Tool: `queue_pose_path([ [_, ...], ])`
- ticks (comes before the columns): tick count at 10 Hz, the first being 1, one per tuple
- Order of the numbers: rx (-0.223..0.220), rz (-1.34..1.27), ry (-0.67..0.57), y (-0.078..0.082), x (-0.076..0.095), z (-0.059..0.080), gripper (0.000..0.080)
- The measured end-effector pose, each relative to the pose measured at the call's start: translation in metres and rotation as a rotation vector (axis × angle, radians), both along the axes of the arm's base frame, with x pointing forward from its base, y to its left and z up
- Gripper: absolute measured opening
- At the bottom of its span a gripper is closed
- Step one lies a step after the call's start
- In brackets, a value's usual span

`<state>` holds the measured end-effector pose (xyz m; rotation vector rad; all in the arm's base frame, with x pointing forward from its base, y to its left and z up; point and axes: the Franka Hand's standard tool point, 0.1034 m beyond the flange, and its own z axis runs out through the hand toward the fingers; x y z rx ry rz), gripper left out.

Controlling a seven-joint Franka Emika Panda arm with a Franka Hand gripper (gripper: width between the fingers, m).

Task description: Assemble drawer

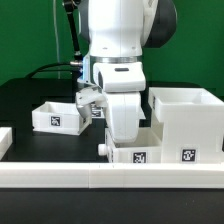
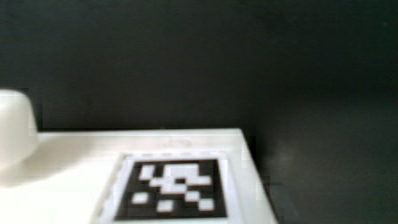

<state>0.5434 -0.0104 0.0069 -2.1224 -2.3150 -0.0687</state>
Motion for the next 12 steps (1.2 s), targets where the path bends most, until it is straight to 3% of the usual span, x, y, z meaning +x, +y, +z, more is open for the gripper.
queue_pose_path([
  [12, 0.008, -0.171, 0.004, -0.0007, -0.0039, -0.002, 0.0042],
])
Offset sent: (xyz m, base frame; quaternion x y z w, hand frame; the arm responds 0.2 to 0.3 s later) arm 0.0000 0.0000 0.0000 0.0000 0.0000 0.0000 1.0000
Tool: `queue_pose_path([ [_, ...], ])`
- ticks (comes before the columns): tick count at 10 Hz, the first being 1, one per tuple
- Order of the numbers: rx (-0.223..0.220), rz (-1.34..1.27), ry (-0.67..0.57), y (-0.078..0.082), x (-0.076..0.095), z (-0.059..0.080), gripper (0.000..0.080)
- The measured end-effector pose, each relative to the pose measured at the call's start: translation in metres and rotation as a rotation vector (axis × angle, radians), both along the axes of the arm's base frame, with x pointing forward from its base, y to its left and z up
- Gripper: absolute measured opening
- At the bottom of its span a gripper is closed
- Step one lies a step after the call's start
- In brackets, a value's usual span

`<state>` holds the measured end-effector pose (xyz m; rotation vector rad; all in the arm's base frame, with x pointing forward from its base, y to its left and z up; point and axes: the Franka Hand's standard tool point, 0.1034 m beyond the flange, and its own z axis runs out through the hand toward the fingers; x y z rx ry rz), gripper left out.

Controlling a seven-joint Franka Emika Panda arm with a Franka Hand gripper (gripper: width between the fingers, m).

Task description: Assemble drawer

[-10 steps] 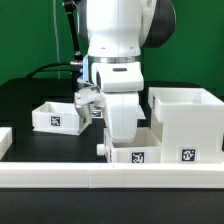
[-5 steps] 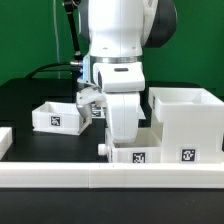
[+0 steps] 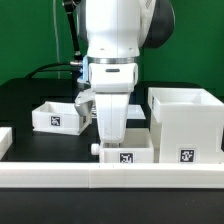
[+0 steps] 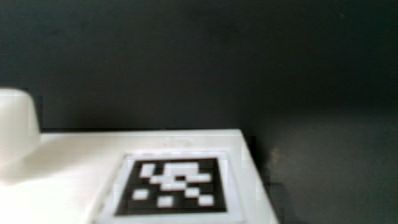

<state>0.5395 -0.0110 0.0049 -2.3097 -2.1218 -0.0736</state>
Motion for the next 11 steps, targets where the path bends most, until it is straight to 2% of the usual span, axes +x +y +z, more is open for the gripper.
queue_pose_path([
  [4, 0.001, 0.005, -0.006, -0.0008, 0.0005, 0.0, 0.0042],
  [5, 0.001, 0.018, -0.007, -0.006, 0.0005, 0.0, 0.0042],
  [11, -0.001, 0.02, -0.01, -0.0032, 0.0033, 0.0016, 0.0042],
])
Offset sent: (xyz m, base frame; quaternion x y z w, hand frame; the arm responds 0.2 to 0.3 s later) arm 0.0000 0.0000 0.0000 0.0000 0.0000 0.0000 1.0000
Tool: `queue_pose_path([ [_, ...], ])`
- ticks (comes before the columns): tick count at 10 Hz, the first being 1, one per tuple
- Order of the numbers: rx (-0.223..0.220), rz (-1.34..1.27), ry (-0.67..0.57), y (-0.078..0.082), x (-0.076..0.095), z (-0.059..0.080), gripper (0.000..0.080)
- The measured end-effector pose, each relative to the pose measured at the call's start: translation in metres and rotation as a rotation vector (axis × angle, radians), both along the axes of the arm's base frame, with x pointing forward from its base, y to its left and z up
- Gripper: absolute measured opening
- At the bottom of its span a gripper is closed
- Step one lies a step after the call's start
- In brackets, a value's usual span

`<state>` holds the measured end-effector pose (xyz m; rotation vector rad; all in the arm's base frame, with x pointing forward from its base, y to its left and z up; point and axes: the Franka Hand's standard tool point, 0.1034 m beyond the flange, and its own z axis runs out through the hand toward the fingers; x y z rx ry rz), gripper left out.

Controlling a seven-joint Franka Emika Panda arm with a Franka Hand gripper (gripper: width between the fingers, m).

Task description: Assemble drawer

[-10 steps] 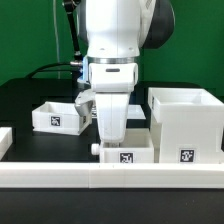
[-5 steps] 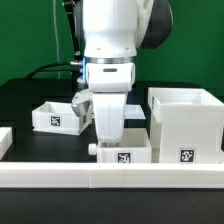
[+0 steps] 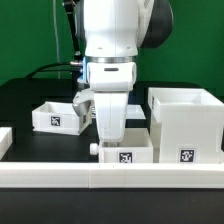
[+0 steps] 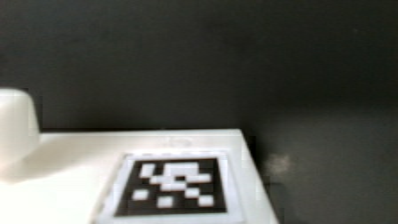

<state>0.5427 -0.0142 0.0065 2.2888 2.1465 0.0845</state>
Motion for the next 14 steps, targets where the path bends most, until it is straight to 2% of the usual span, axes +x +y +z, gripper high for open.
queue_pose_path([
  [2, 0.0, -0.019, 0.001, 0.004, 0.0, 0.0, 0.0042],
  [4, -0.002, -0.027, 0.001, -0.002, 0.0, 0.0, 0.0042],
  [6, -0.037, -0.054, 0.006, 0.016, 0.0, 0.001, 0.0042],
  [8, -0.043, -0.027, 0.002, 0.01, 0.0, 0.001, 0.0042],
  [14, -0.046, 0.012, 0.001, 0.011, 0.001, 0.001, 0.0042],
])
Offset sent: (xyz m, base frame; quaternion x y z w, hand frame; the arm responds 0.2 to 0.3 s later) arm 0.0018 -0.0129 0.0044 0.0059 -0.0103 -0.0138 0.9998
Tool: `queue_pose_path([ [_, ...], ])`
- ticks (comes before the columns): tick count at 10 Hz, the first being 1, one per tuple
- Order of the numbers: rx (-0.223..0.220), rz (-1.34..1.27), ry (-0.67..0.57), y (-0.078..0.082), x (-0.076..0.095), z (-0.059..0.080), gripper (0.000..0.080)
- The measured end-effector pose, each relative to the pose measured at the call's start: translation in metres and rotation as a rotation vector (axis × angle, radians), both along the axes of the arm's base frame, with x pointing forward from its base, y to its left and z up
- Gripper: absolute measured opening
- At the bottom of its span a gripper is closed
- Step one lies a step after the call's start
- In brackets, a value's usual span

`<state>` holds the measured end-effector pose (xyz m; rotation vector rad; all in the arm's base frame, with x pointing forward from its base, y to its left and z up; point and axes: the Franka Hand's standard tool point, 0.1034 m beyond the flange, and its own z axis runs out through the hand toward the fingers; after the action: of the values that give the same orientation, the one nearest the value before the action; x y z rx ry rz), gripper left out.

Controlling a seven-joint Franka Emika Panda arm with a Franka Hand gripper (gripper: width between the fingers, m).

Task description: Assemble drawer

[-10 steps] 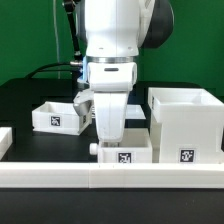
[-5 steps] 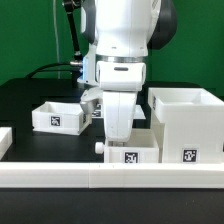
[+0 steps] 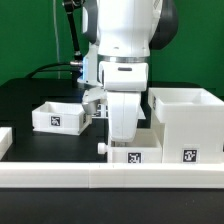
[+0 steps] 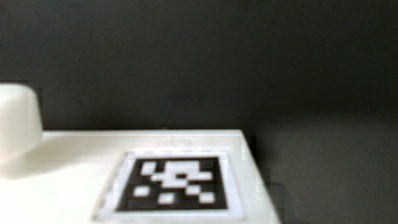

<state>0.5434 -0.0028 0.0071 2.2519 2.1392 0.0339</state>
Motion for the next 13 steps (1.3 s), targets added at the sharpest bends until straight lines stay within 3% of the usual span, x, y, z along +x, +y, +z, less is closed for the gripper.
queue_pose_path([
  [13, -0.001, 0.01, 0.0, -0.0008, 0.0007, -0.0004, 0.0042],
])
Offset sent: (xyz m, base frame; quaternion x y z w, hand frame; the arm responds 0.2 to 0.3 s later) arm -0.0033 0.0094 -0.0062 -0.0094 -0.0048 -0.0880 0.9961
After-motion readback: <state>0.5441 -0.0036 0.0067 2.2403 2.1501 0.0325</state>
